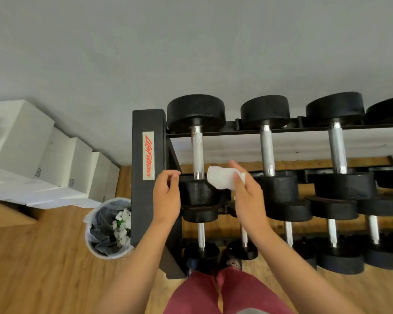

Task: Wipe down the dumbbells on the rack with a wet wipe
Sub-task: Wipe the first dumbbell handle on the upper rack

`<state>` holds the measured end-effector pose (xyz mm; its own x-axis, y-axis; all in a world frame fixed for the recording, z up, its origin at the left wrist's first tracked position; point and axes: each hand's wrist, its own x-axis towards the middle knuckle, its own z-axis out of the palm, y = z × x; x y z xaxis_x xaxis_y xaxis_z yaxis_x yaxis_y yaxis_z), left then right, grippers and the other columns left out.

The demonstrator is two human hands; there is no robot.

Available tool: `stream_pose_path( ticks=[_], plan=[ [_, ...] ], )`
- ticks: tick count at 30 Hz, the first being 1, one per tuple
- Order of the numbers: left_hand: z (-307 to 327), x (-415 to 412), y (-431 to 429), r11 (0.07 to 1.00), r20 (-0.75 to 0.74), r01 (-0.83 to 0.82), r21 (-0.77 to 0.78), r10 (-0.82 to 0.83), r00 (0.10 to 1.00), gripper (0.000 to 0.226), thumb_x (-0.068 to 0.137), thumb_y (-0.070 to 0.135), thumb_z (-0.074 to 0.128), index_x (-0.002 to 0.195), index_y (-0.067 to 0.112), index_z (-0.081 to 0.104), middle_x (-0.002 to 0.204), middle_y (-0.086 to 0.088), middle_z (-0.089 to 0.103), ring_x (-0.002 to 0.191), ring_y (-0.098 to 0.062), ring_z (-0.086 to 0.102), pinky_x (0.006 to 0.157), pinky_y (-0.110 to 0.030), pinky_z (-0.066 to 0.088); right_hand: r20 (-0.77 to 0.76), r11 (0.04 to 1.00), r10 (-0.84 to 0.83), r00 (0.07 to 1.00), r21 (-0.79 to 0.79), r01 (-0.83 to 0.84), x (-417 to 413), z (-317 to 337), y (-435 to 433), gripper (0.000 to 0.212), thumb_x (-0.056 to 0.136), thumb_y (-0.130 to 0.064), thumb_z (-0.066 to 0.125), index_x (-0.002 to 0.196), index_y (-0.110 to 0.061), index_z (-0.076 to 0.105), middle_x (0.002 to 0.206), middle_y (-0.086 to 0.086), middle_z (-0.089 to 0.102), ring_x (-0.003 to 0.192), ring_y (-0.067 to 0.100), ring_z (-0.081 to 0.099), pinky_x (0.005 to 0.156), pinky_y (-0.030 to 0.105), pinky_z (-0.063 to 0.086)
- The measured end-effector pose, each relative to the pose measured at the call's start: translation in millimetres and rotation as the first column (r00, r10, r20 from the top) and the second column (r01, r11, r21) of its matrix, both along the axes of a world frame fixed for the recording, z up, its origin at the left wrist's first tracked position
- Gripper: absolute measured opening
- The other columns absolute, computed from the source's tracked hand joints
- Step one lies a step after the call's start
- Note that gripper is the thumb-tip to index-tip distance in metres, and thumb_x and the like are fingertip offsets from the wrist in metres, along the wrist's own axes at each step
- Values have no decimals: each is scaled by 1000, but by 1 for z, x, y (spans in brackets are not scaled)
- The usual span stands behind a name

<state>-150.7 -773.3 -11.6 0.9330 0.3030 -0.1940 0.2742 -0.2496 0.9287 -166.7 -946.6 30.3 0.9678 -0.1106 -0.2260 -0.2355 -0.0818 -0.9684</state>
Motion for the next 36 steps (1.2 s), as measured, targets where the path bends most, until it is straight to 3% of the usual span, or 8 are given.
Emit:
stream_pose_path(
  ticks=[6,10,16,19,22,27,32,36],
  plan=[
    [0,15,-36,984,16,-127,123,126,992,20,95,26,45,90,21,64,89,7,65,88,-9,60,76,-22,44,-121,992,-121,985,-61,115,83,3,5,36,105,-28,37,135,-13,50,119,1,55,102,9,54,68,8,39],
    [-3,13,-35,978,44,-184,103,180,983,20,95,15,49,79,20,61,80,6,64,82,-10,60,73,-23,44,-292,996,57,955,-54,-76,114,-3,28,44,106,-33,32,142,-11,43,134,6,51,112,15,47,90,25,34],
    [-6,15,-36,973,25,-205,106,204,979,21,93,14,49,78,22,61,80,6,64,82,-10,61,76,-26,47,-307,988,155,939,28,-154,131,3,42,48,106,-37,29,145,-11,38,130,3,48,116,13,44,94,26,30],
    [-6,14,-35,973,15,-199,119,198,980,20,93,15,49,77,21,61,79,6,64,82,-9,61,76,-24,46,-360,954,231,904,266,-138,130,-11,38,56,105,-46,25,151,-15,31,151,4,40,139,20,36,113,33,26],
    [-4,14,-36,972,15,-198,129,198,980,20,90,22,46,76,22,60,79,7,64,81,-9,61,75,-24,46,-269,909,248,931,396,-128,123,-26,32,43,105,-41,32,143,-23,42,142,-4,47,136,16,40,113,33,28],
    [-5,15,-36,966,5,-207,154,209,978,23,93,16,48,75,24,59,78,8,64,82,-9,60,76,-27,47,-188,972,169,967,196,-132,130,-34,40,42,102,-22,48,143,-22,43,138,-6,51,123,11,51,105,30,42],
    [-4,16,-36,965,0,-214,153,216,976,26,93,11,49,73,25,59,78,8,64,82,-10,60,75,-28,47,-169,971,237,957,42,-233,149,-35,41,27,100,-23,52,125,-15,58,104,-10,61,87,-4,56,67,8,45],
    [-5,15,-35,966,-5,-214,144,217,976,26,94,10,50,74,24,59,78,7,63,82,-10,60,75,-28,47,-126,985,153,980,-63,-162,157,-42,45,36,99,-36,51,103,-4,67,91,9,66,79,9,58,70,23,45]
  ],
)
